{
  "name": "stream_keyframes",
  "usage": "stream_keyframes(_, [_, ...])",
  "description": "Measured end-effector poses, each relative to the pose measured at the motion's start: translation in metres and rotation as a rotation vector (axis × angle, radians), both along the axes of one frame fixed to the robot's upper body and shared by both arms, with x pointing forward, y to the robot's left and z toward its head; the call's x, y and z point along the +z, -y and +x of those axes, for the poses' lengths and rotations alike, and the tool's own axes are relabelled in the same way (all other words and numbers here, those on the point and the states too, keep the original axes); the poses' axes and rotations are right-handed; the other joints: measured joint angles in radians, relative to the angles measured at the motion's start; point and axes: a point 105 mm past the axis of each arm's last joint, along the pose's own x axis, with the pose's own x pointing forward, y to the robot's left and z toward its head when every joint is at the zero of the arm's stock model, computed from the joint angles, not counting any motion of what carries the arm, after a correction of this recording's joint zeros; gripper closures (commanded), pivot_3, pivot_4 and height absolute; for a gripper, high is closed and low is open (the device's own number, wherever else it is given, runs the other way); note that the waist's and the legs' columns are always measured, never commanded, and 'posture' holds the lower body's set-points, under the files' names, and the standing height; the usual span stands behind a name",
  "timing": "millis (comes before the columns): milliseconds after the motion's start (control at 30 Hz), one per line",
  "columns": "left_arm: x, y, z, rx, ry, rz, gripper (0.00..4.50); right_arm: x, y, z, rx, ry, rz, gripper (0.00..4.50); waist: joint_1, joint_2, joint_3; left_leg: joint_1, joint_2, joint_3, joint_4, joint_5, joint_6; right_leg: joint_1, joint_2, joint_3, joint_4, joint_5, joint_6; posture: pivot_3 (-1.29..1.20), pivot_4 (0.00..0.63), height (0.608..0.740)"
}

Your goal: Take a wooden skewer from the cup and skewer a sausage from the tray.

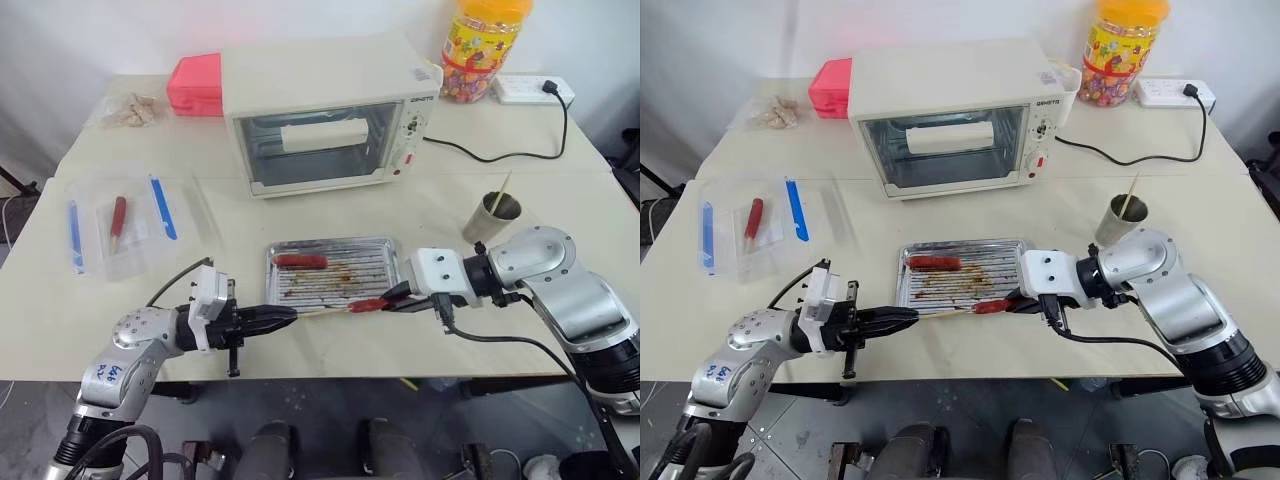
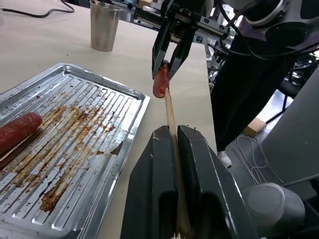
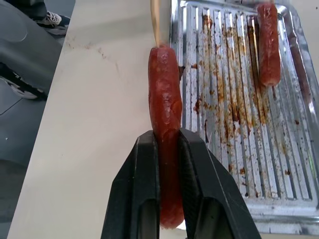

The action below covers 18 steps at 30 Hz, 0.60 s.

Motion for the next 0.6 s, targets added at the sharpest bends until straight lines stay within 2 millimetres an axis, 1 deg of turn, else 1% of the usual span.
stream_keyframes(233, [-0.0008, 0.0015, 0.0003, 0.002, 0.000, -0.004, 4.50, 0.0001, 0.0014, -0.0003, -0.011, -0.009, -0.005, 4.30, 0.002, 0.000, 0.000, 0.000, 0.000, 0.000, 0.000, 0.000, 0.000, 0.000, 0.000, 0.000, 0.000, 0.000, 0.000, 0.00, 0.150, 0.740])
stream_keyframes(433, [-0.0028, 0.0012, -0.0001, 0.005, -0.003, 0.003, 4.50, 0.0006, 0.0070, 0.0007, -0.024, -0.005, -0.025, 4.30, 0.001, 0.000, 0.000, 0.000, 0.000, 0.000, 0.000, 0.000, 0.000, 0.000, 0.000, 0.000, 0.000, 0.000, 0.000, 0.00, 0.150, 0.740])
stream_keyframes(600, [-0.0031, 0.0011, 0.0000, 0.006, -0.003, 0.005, 4.50, 0.0008, 0.0069, 0.0006, -0.022, -0.004, -0.024, 4.30, 0.001, 0.000, 0.000, 0.000, 0.000, 0.000, 0.000, 0.000, 0.000, 0.000, 0.000, 0.000, 0.000, 0.000, 0.000, 0.00, 0.150, 0.740])
